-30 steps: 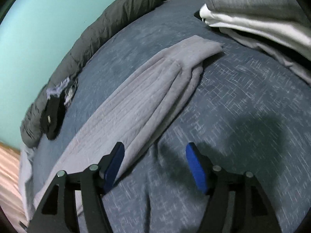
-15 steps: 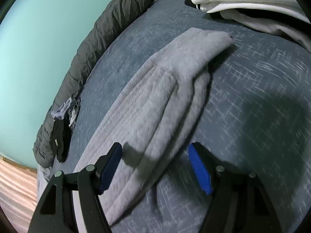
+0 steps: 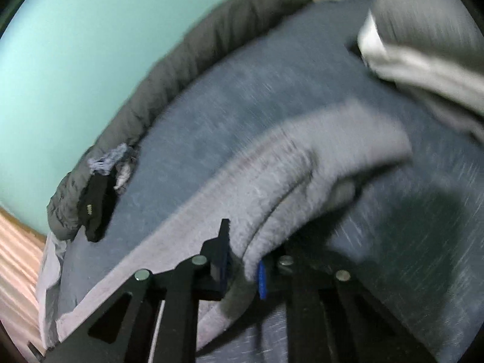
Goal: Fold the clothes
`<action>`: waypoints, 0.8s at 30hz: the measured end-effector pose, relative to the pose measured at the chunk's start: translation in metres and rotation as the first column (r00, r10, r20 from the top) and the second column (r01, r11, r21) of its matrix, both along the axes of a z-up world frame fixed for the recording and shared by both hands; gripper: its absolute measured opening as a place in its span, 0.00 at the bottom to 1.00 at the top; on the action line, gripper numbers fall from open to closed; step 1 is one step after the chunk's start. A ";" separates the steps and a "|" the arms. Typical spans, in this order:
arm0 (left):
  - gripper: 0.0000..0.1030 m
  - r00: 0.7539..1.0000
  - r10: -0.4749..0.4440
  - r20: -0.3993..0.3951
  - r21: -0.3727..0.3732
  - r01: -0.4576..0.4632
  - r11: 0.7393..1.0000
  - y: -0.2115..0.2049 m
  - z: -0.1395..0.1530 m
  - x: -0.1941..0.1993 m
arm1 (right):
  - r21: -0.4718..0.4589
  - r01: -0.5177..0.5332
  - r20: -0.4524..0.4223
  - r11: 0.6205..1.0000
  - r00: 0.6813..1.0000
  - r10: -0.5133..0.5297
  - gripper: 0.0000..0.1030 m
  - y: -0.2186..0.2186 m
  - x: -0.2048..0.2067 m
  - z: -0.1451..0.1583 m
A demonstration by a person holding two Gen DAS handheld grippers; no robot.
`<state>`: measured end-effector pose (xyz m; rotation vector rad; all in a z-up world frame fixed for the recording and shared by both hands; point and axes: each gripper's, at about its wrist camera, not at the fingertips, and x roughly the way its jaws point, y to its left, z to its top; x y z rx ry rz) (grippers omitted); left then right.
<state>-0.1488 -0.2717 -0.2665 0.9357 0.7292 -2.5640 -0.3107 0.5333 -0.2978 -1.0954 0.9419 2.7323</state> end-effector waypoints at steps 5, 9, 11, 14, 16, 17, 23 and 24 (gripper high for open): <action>0.57 1.000 -0.009 -0.013 0.013 0.010 1.000 0.002 0.004 0.003 | 0.055 -0.014 -0.064 0.998 0.998 0.018 0.11 0.002 0.004 0.053; 0.57 1.000 -0.019 -0.025 0.020 0.019 1.000 0.002 0.007 0.009 | 0.098 0.017 -0.094 0.995 0.996 -0.008 0.10 0.014 0.011 0.097; 0.57 0.999 -0.020 -0.028 0.023 0.021 1.000 0.000 0.008 0.011 | 0.114 0.060 -0.111 0.992 0.993 -0.047 0.10 0.027 0.020 0.119; 0.57 0.999 -0.024 -0.031 0.034 0.025 0.999 -0.002 0.008 0.012 | 0.167 0.095 -0.124 0.981 0.989 -0.075 0.10 0.046 0.033 0.153; 0.57 0.999 -0.028 -0.033 0.041 0.029 0.999 -0.002 0.008 0.013 | 0.202 0.109 -0.139 0.973 0.987 -0.082 0.10 0.056 0.043 0.174; 0.57 0.999 -0.031 -0.034 0.043 0.033 0.999 -0.001 0.009 0.013 | 0.218 0.117 -0.147 0.969 0.985 -0.086 0.10 0.061 0.047 0.184; 0.57 0.998 -0.051 -0.038 0.049 0.053 0.997 0.006 0.010 0.012 | 0.297 0.110 -0.168 0.949 0.984 -0.061 0.10 0.063 0.057 0.216; 0.57 0.998 -0.053 -0.038 0.049 0.055 0.997 0.007 0.010 0.012 | 0.315 0.090 -0.162 0.945 0.986 -0.040 0.10 0.055 0.055 0.219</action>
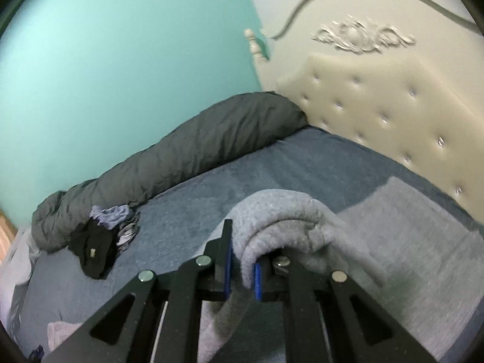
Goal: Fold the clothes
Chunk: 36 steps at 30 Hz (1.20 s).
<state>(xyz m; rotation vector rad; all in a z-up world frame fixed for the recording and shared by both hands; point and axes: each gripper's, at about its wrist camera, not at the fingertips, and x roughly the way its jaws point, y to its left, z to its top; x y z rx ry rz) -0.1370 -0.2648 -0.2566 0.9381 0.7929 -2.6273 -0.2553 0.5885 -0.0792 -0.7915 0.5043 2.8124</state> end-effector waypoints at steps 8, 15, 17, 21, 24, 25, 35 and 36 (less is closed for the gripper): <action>0.57 1.000 -0.017 0.002 -0.010 0.017 1.000 0.003 0.000 0.002 | 0.061 -0.190 0.047 0.980 0.981 0.188 0.10 -0.095 -0.031 -0.001; 0.57 1.000 -0.017 -0.003 0.009 0.017 1.000 -0.001 0.000 0.004 | 0.114 -0.353 0.088 0.929 0.935 0.345 0.10 -0.201 -0.060 -0.010; 0.57 1.000 -0.014 -0.006 0.007 0.014 1.000 -0.003 0.001 0.006 | 0.119 -0.396 0.102 0.910 0.917 0.386 0.10 -0.235 -0.068 -0.017; 0.57 1.000 0.000 -0.014 0.011 0.000 1.000 -0.010 0.002 0.011 | 0.172 -0.495 0.156 0.852 0.868 0.472 0.10 -0.317 -0.079 -0.037; 0.57 1.000 0.007 -0.019 0.017 -0.007 1.000 -0.015 0.003 0.014 | 0.203 -0.586 0.214 0.784 0.808 0.548 0.10 -0.387 -0.081 -0.058; 0.57 1.000 0.009 -0.020 0.020 -0.009 1.000 -0.016 0.003 0.014 | 0.204 -0.615 0.237 0.762 0.786 0.571 0.10 -0.410 -0.082 -0.066; 0.57 0.999 0.036 -0.032 0.049 -0.035 0.998 -0.030 0.003 0.023 | 0.244 -0.796 0.438 0.554 0.600 0.670 0.11 -0.573 -0.060 -0.157; 0.57 0.999 0.037 -0.033 0.050 -0.036 0.998 -0.031 0.003 0.024 | 0.252 -0.800 0.449 0.544 0.595 0.667 0.13 -0.582 -0.058 -0.163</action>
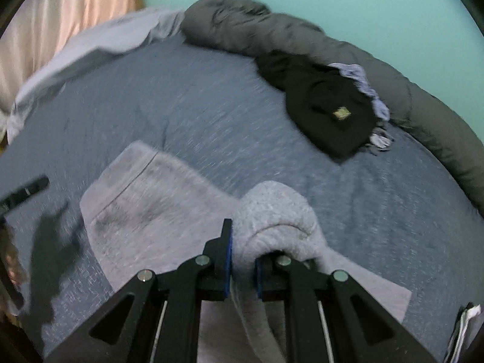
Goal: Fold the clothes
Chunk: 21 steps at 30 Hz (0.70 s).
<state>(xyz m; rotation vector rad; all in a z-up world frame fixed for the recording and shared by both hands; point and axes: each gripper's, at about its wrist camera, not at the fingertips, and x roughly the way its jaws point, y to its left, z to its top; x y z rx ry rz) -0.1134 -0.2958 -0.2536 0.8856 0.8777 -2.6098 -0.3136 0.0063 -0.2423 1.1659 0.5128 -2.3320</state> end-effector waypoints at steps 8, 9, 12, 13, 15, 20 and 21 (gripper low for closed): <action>0.57 1.000 0.002 -0.001 0.002 -0.002 1.000 -0.001 0.000 0.000 | -0.017 -0.063 0.039 0.998 0.997 0.063 0.34 -0.025 0.019 -0.011; 0.57 1.000 0.000 0.002 0.000 0.000 1.000 -0.001 0.000 -0.001 | -0.034 -0.068 0.043 0.997 0.997 0.069 0.41 -0.025 0.020 -0.010; 0.57 1.000 -0.003 0.015 -0.013 0.003 1.000 0.000 -0.001 -0.003 | -0.066 -0.087 0.060 0.994 0.994 0.091 0.64 -0.028 0.027 -0.012; 0.57 1.000 -0.001 0.019 -0.018 0.001 1.000 0.001 -0.001 -0.002 | -0.076 -0.093 0.066 0.993 0.993 0.098 0.65 -0.029 0.029 -0.013; 0.57 1.000 0.002 0.024 -0.026 -0.002 1.000 0.000 -0.002 -0.002 | -0.096 -0.105 0.077 0.990 0.991 0.113 0.65 -0.032 0.033 -0.015; 0.57 0.999 0.022 0.037 -0.036 -0.021 0.999 -0.009 -0.005 0.000 | -0.147 -0.135 0.103 0.980 0.983 0.151 0.65 -0.038 0.044 -0.018; 0.57 0.999 0.029 0.036 -0.028 -0.028 0.999 -0.012 -0.006 0.002 | -0.157 -0.141 0.108 0.978 0.981 0.159 0.65 -0.040 0.046 -0.019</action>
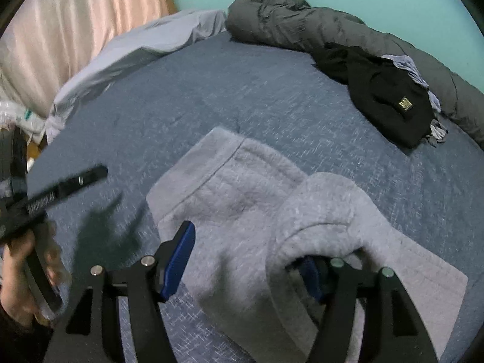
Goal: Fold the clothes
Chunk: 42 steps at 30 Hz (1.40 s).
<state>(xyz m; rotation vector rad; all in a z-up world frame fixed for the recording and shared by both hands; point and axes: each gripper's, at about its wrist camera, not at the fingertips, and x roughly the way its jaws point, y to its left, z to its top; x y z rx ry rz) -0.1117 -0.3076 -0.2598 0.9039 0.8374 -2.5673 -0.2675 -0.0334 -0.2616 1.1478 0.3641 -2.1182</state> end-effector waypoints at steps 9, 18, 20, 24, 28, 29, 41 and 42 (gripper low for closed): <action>0.57 1.000 0.004 0.000 0.006 -0.004 1.000 -0.003 0.000 0.001 | 0.030 0.049 0.010 0.998 0.999 -0.049 0.65 -0.010 0.004 -0.021; 0.57 1.000 0.015 0.000 0.013 -0.015 1.000 -0.010 0.000 0.005 | 0.156 0.097 -0.066 0.983 0.994 -0.088 0.65 -0.038 0.021 -0.034; 0.57 1.000 0.021 0.001 0.016 -0.021 1.000 -0.013 0.000 0.008 | 0.213 0.090 -0.108 0.973 0.992 -0.069 0.65 -0.048 0.028 -0.040; 0.57 0.999 0.042 0.001 0.024 -0.042 0.999 -0.023 -0.001 0.015 | 0.280 0.078 -0.145 0.957 0.989 -0.038 0.70 -0.058 0.036 -0.048; 0.57 0.998 0.056 0.002 0.034 -0.057 0.998 -0.032 -0.002 0.020 | 0.347 0.068 -0.179 0.936 0.984 -0.005 0.70 -0.068 0.044 -0.055; 0.57 0.998 0.059 0.004 0.031 -0.059 0.998 -0.033 -0.002 0.021 | 0.358 0.071 -0.186 0.931 0.983 -0.003 0.70 -0.070 0.044 -0.055; 0.57 0.998 0.068 0.013 0.029 -0.069 0.997 -0.045 -0.001 0.030 | 0.408 0.071 -0.114 0.910 0.993 -0.027 0.74 -0.074 0.036 -0.050; 0.57 0.998 0.067 0.013 0.031 -0.067 0.997 -0.045 0.000 0.030 | 0.411 0.070 -0.105 0.909 0.994 -0.030 0.74 -0.073 0.035 -0.050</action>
